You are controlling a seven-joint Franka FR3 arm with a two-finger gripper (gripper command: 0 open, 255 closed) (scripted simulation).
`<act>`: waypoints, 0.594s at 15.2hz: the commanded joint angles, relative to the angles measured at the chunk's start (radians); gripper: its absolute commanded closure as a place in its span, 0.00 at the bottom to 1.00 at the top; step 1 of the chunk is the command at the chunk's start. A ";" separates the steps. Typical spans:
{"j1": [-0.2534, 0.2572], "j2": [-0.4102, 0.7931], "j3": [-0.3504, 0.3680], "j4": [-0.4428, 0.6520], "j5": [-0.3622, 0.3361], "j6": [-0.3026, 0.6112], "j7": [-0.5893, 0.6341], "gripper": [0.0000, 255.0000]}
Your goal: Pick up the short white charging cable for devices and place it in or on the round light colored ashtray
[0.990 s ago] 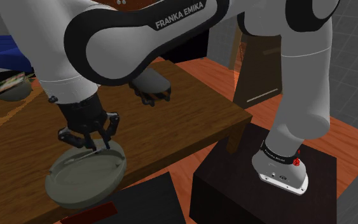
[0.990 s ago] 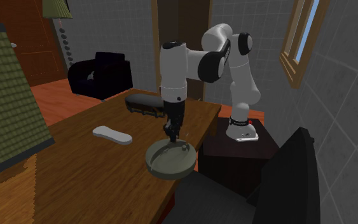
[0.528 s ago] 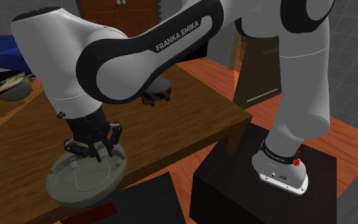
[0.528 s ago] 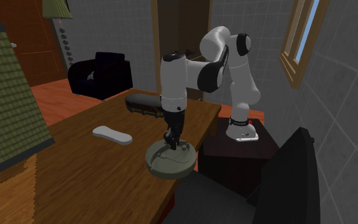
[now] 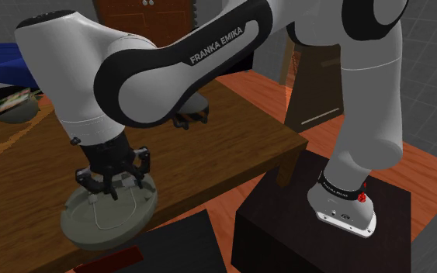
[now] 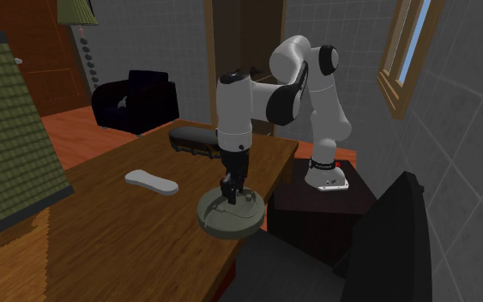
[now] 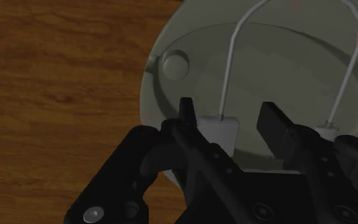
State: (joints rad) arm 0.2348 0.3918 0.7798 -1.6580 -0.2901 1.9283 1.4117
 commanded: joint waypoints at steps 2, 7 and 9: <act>0.000 0.000 0.000 0.000 0.000 0.000 0.000 0.00; 0.000 -0.015 0.007 0.048 0.015 -0.060 -0.010 0.00; 0.003 -0.024 0.013 0.099 0.024 -0.116 -0.018 0.00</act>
State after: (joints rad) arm 0.2379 0.3776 0.7876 -1.5770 -0.2741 1.8387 1.3965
